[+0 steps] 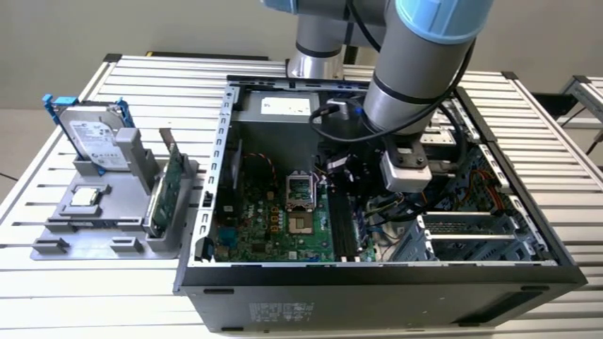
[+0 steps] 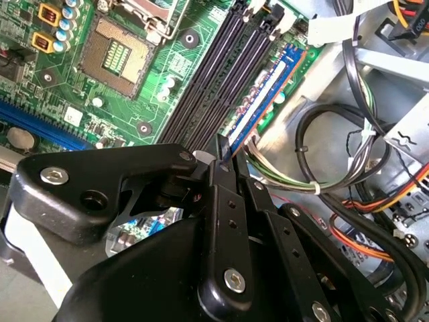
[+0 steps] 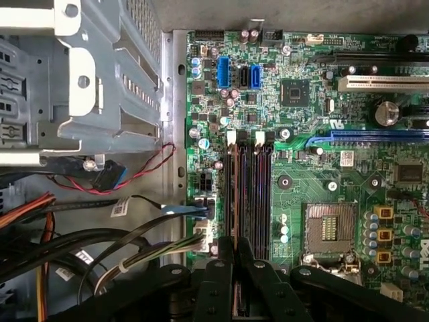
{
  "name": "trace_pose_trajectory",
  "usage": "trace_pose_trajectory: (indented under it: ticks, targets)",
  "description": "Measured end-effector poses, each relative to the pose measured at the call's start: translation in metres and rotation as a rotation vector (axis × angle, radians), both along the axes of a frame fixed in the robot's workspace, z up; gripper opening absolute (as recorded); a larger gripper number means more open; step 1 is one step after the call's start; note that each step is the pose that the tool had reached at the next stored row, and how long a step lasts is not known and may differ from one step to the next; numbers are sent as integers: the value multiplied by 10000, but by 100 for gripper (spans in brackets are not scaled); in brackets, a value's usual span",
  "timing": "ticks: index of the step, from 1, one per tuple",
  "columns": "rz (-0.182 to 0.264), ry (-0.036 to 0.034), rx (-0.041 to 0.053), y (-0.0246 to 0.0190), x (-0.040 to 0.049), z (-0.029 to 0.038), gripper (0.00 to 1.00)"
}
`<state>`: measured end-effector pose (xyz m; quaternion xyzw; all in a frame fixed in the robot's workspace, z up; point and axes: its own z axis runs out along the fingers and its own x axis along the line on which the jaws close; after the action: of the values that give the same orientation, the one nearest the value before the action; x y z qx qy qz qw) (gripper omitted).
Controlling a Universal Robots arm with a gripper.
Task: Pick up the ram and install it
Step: 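Insert the ram into the slot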
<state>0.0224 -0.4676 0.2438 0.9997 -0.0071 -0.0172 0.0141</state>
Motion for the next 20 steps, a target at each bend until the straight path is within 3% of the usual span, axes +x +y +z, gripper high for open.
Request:
trace_pose_trajectory:
  ticks: [20]
  targets:
    - [14,-3,-2,0,-9,-182,0]
